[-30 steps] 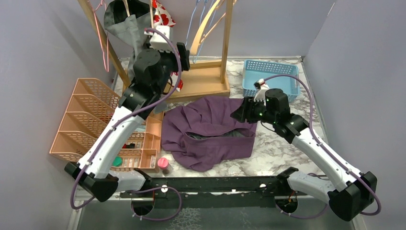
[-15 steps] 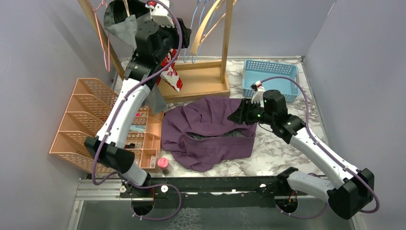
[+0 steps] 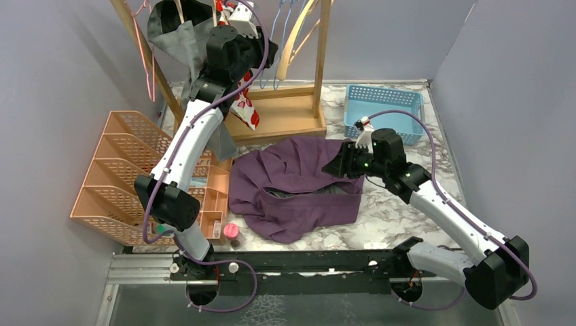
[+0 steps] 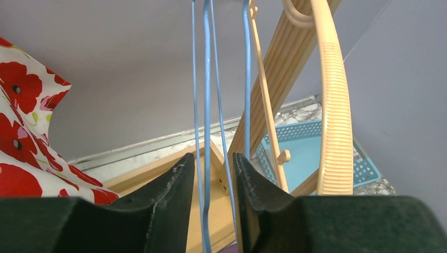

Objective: Place the skirt on the hanger
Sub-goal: Pick up the hanger from the clothesline.

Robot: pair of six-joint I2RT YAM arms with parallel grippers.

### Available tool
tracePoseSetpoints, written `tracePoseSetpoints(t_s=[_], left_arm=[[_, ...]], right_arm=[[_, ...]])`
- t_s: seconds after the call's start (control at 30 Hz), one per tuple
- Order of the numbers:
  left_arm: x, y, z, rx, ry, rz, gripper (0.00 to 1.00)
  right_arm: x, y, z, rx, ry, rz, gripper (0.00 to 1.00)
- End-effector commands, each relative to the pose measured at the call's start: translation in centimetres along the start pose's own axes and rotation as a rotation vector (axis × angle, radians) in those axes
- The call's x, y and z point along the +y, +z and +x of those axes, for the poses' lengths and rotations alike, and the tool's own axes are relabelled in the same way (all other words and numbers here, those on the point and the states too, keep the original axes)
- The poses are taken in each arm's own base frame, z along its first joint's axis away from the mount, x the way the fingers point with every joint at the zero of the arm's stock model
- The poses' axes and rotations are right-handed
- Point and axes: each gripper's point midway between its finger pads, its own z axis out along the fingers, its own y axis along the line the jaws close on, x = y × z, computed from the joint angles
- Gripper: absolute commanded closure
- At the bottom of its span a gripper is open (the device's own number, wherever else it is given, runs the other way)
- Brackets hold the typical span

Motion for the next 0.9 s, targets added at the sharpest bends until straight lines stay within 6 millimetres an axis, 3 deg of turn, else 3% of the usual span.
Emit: tracePoseSetpoints(t_s=[0.0,0.07,0.33,0.53,0.57,0.87], left_arm=[[-0.3,-0.3,-2.6,-0.073,0.042,0.02,0.68],[0.2,0.6,-1.5,-0.052,0.058,0.017,0.71],[-0.4,1.2,-1.4,-0.075,0.138,0.077,0.76],[-0.2,1.6,-1.8,-0.085,0.173,0.068,0.95],[-0.1,1.6,-2.1,-0.093,0.182,0.059,1.0],[0.6,-0.1,-7.0,-0.234,0.235,-0.029,1.0]], right_arm=[[0.3,0.2,0.0,0.002,0.0,-0.022,0.48],[0.3,0.2,0.0,0.0,-0.001,-0.02,0.48],[0.2,0.0,-0.3,-0.007,-0.004,-0.012,0.48],[0.2,-0.2,-0.3,-0.01,-0.003,-0.006,0.48],[0.3,-0.2,-0.4,-0.011,-0.003,-0.006,0.48],[0.4,-0.4,-0.7,-0.016,-0.004,-0.001,0.48]])
